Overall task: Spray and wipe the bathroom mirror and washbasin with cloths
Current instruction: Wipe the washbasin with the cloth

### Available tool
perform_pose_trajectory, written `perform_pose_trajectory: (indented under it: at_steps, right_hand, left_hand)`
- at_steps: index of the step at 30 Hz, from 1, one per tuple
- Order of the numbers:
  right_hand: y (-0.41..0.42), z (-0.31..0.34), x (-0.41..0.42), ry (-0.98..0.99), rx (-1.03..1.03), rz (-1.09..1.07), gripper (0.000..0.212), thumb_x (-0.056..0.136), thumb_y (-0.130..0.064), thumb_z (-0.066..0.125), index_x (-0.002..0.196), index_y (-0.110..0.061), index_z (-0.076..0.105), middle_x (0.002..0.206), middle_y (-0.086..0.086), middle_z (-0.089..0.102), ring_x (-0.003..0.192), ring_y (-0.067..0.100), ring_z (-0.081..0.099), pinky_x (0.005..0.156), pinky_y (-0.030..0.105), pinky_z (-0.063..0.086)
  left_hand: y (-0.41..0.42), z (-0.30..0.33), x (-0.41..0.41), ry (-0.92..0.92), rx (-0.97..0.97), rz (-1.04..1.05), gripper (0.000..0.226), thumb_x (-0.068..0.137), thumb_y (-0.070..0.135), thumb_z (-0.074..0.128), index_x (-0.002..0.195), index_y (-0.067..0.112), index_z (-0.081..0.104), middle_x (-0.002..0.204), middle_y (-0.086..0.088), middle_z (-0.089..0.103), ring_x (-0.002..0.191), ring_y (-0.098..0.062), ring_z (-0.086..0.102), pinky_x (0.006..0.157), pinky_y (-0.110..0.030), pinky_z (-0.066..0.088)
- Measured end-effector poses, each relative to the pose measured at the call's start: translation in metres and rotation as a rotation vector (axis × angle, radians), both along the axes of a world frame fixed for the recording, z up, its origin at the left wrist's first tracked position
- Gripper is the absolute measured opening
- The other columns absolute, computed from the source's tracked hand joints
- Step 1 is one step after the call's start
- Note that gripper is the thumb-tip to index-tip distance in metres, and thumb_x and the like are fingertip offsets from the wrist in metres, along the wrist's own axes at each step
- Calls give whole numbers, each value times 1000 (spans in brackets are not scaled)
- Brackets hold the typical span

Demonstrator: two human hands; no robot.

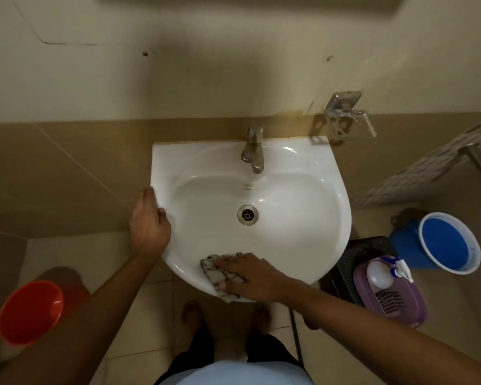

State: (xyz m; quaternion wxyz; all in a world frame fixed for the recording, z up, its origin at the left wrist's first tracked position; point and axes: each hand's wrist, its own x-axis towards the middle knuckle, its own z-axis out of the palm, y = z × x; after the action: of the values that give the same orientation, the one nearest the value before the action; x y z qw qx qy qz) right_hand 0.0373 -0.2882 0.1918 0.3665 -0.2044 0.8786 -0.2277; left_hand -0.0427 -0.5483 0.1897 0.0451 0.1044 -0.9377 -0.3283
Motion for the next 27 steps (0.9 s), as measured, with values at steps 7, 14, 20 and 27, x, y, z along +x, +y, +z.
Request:
perform_pose_trajectory:
  at_steps: [7,14,20,27]
  right_hand:
    - [21,8,-14,-104,66,86,69,100,-60,34,158,-29,16,167,2,9,152,28,7,122,48,6]
    - [-7,10,-9,-101,-77,133,74,95,-59,37,158,-25,17,166,5,12,152,28,7,123,50,4]
    - [91,30,-11,-110,-64,174,57,99,-47,51,152,-33,36,160,-2,33,146,22,28,116,37,23]
    - [188,38,-93,171,408,537,56,100,-50,41,152,-34,32,160,-5,32,146,22,25,118,52,14]
  left_hand:
    - [59,8,42,-69,-162,102,61,92,5,51,148,-1,29,156,-21,30,146,-38,22,119,-57,14]
    - [83,8,51,-126,-328,110,65,89,9,56,147,-6,30,153,-25,34,144,-39,26,116,-62,17]
    - [80,0,50,-114,-353,114,68,84,22,44,143,-9,35,147,-30,39,138,-44,32,110,-65,23]
    - [81,-1,50,-72,-380,111,70,83,26,38,143,-10,35,146,-31,39,138,-46,32,109,-66,25]
